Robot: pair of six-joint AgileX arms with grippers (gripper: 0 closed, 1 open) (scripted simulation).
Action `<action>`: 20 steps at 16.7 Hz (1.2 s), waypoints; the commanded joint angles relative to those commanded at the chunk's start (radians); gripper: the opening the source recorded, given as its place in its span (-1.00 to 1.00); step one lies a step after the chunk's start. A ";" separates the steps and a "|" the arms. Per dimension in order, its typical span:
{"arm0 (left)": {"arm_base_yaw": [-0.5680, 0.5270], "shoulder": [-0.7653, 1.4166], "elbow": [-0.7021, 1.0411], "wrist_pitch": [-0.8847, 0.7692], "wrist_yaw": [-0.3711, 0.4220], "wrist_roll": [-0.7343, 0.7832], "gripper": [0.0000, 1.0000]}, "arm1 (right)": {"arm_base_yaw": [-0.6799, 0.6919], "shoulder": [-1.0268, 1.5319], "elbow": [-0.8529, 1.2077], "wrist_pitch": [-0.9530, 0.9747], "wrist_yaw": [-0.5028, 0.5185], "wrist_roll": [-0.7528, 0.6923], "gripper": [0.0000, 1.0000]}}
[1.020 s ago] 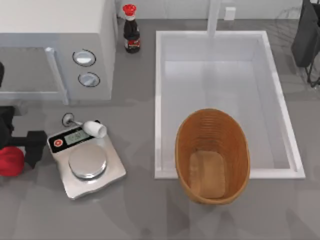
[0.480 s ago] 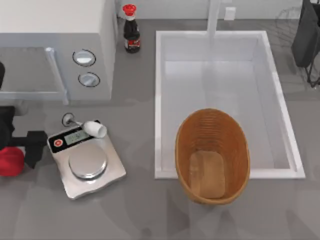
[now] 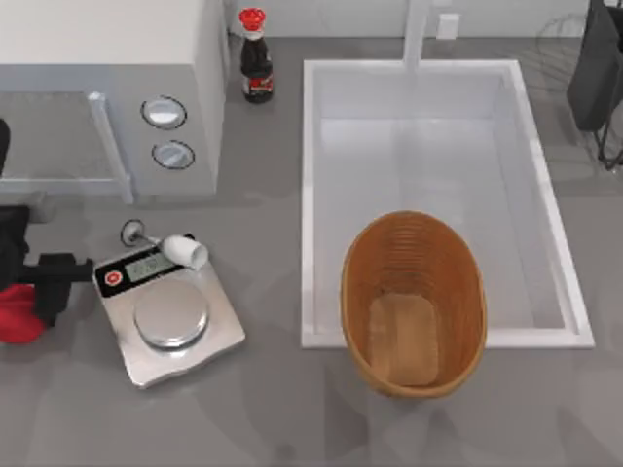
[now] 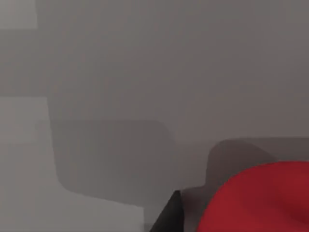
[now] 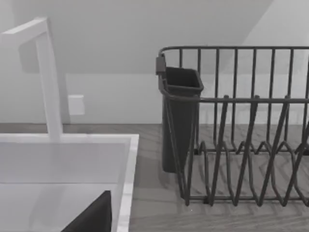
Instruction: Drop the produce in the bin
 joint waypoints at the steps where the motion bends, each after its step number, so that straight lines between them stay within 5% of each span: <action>1: 0.000 0.000 0.000 0.000 0.000 0.000 -1.00 | 0.000 0.000 0.000 0.000 0.000 0.000 1.00; 12: 0.020 -0.034 0.013 -0.046 0.003 0.014 -1.00 | 0.000 0.000 0.000 0.000 0.000 0.000 1.00; 20: 0.056 -0.164 0.260 -0.400 0.010 0.088 -1.00 | 0.000 0.000 0.000 0.000 0.000 0.000 1.00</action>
